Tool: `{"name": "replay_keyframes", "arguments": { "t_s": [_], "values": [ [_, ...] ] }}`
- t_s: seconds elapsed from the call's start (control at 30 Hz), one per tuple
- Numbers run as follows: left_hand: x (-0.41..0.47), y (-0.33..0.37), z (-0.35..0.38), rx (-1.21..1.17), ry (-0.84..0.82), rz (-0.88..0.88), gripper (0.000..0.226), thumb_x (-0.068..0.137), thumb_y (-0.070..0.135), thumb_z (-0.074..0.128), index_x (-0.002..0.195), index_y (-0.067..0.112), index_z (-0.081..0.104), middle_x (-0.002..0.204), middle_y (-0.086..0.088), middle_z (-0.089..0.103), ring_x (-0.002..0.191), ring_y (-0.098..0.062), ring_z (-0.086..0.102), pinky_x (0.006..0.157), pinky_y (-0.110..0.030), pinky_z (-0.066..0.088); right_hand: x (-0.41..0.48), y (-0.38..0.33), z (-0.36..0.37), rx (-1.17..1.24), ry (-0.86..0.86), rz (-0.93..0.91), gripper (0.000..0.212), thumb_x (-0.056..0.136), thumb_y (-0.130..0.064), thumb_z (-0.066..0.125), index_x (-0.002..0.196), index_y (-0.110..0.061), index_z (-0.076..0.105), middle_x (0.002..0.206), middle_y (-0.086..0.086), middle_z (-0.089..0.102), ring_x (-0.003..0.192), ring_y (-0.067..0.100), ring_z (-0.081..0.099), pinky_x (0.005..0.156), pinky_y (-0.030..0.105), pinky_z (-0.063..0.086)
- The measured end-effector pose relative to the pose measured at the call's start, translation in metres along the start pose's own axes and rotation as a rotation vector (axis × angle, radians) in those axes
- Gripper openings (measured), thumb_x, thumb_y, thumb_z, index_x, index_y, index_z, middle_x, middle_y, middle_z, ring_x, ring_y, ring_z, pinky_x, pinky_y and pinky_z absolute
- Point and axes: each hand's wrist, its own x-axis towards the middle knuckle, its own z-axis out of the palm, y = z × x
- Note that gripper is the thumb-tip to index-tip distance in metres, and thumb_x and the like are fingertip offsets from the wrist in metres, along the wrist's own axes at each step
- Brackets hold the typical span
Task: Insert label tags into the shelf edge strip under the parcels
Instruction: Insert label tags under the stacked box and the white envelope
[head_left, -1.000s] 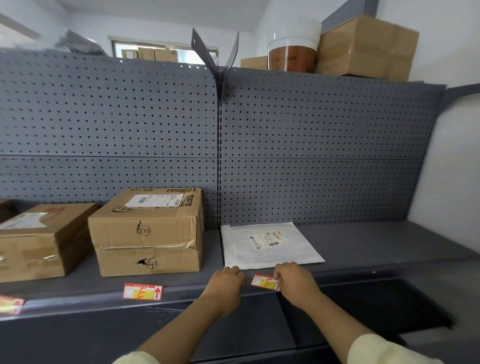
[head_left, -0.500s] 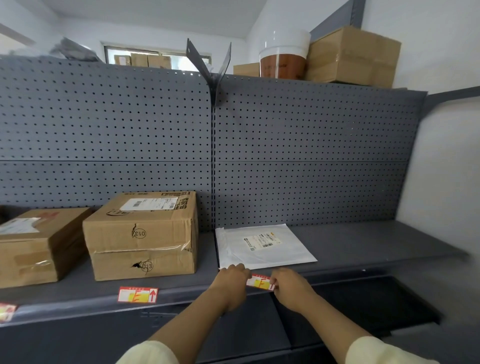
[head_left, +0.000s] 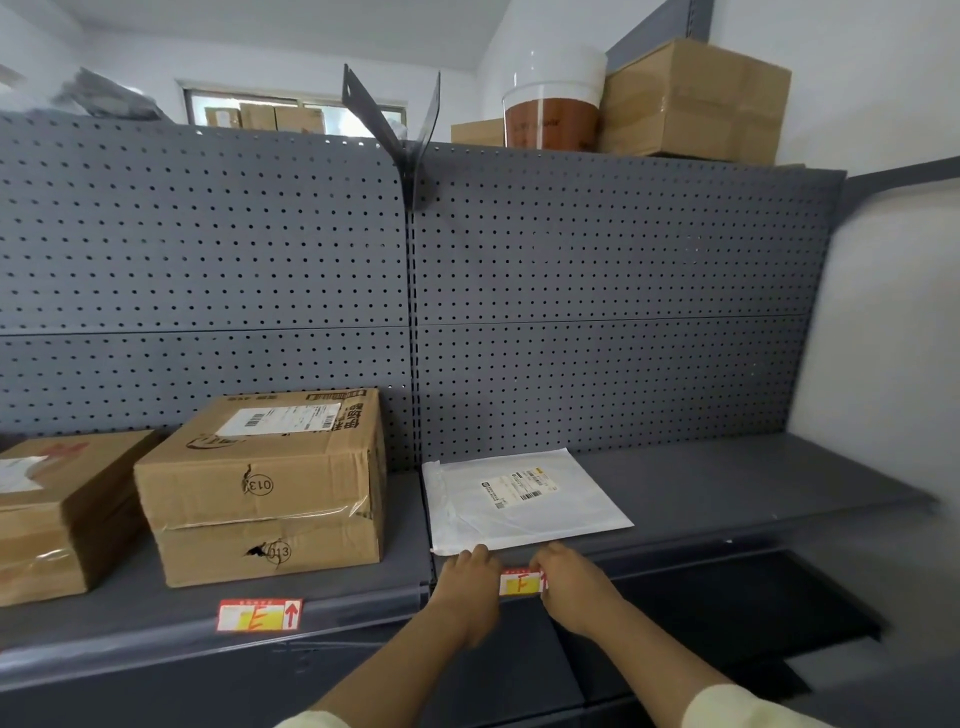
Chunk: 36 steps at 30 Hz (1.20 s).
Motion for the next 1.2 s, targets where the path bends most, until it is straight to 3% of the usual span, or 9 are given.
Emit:
{"name": "replay_keyframes", "arguments": {
  "t_s": [0.43,0.97,1.2],
  "values": [
    [0.001,0.001,0.012,-0.12,-0.058,0.017,0.052,0.089,0.012,0.049,0.141,0.015,0.042,0.138,-0.01,0.043,0.127,-0.03,0.044,0.109,-0.04,0.031,0.002,0.007,0.005,-0.102,-0.03,-0.041,0.037,0.089,-0.002,0.053,0.125,-0.012,0.053,0.128,0.007,0.047,0.111,0.026,0.053,0.093,0.035,0.047],
    [0.012,0.017,0.02,-0.072,-0.038,0.032,0.051,0.091,0.01,0.047,0.141,0.013,0.042,0.14,-0.009,0.038,0.125,-0.032,0.041,0.108,-0.042,0.032,0.003,0.014,0.003,-0.193,-0.053,-0.024,0.042,0.088,0.0,0.055,0.129,-0.009,0.049,0.131,0.009,0.041,0.116,0.026,0.048,0.094,0.036,0.048],
    [0.007,0.016,0.025,-0.04,-0.018,0.062,0.056,0.091,0.011,0.048,0.145,0.012,0.033,0.144,-0.011,0.032,0.13,-0.031,0.037,0.109,-0.043,0.03,-0.006,0.012,0.007,-0.222,-0.015,-0.046,0.046,0.086,0.0,0.056,0.13,-0.009,0.046,0.135,0.01,0.038,0.121,0.027,0.042,0.097,0.036,0.044]
  ]
}}
